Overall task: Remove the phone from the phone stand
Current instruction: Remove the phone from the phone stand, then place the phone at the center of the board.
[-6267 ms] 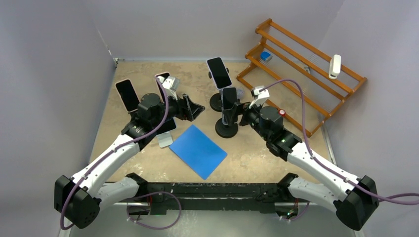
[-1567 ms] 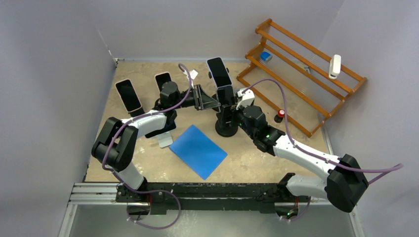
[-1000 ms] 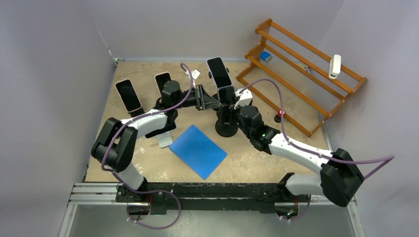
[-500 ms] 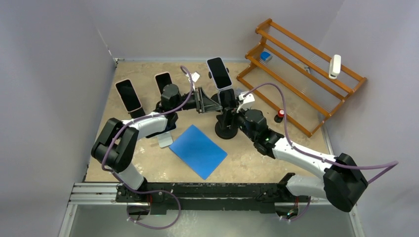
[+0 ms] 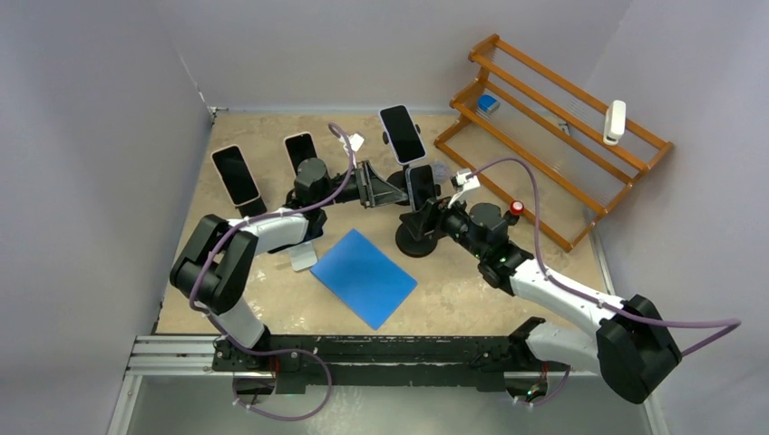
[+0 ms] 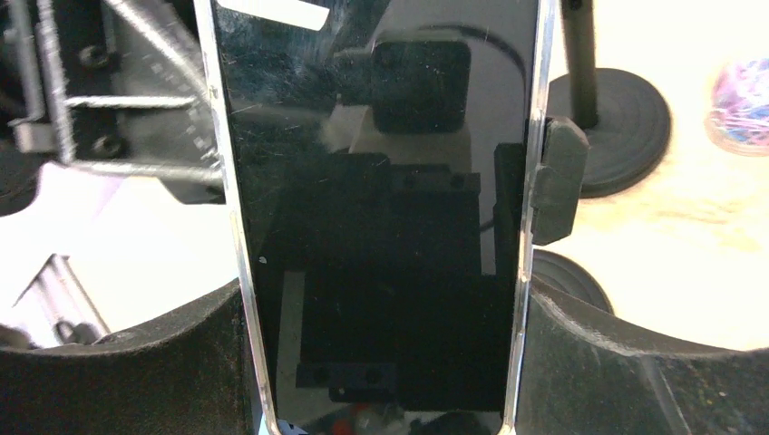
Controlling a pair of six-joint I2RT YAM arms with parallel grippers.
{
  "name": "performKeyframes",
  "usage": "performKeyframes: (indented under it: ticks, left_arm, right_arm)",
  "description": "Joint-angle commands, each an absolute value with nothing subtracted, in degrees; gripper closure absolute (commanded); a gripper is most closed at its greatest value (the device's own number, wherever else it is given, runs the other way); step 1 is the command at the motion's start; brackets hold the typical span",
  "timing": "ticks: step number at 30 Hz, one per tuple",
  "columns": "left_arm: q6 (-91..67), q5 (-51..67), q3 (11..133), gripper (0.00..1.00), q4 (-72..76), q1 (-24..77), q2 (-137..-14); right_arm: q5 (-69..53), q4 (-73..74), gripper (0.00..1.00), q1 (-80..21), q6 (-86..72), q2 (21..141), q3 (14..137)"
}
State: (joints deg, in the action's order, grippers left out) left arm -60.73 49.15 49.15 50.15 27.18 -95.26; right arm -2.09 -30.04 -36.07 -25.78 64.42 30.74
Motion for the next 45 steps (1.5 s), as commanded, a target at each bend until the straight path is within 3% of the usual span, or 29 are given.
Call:
performKeyframes:
  ticks: [1,13,20,28,37,45]
  left_arm:
    - [-59.0,45.4,47.5,1.00,49.4,24.8,-97.3]
    - [-58.0,45.2,49.0,0.97,46.2,24.8,-95.6]
    - [-55.7,44.6,50.7,0.59,39.7,24.9,-91.8]
    - [-54.5,43.1,51.3,0.25,33.5,24.9,-85.7]
    - [-53.1,35.2,44.5,0.17,30.9,25.0,-67.7]
    - [-51.1,38.2,50.6,0.14,15.7,25.6,-59.6]
  right_arm:
    - [-7.3,-34.9,1.00,-34.8,-32.3,61.8,29.2]
    - [-8.5,-30.9,1.00,-34.9,-29.8,55.7,30.7]
    - [-11.0,-21.2,1.00,-34.8,-27.6,50.5,34.9]
    - [-12.0,-10.4,1.00,-34.9,-24.7,44.9,37.8]
    - [-8.1,-1.8,1.00,-36.7,-18.8,43.5,43.3]
    - [10.0,-4.4,1.00,-53.2,-23.5,51.4,50.4]
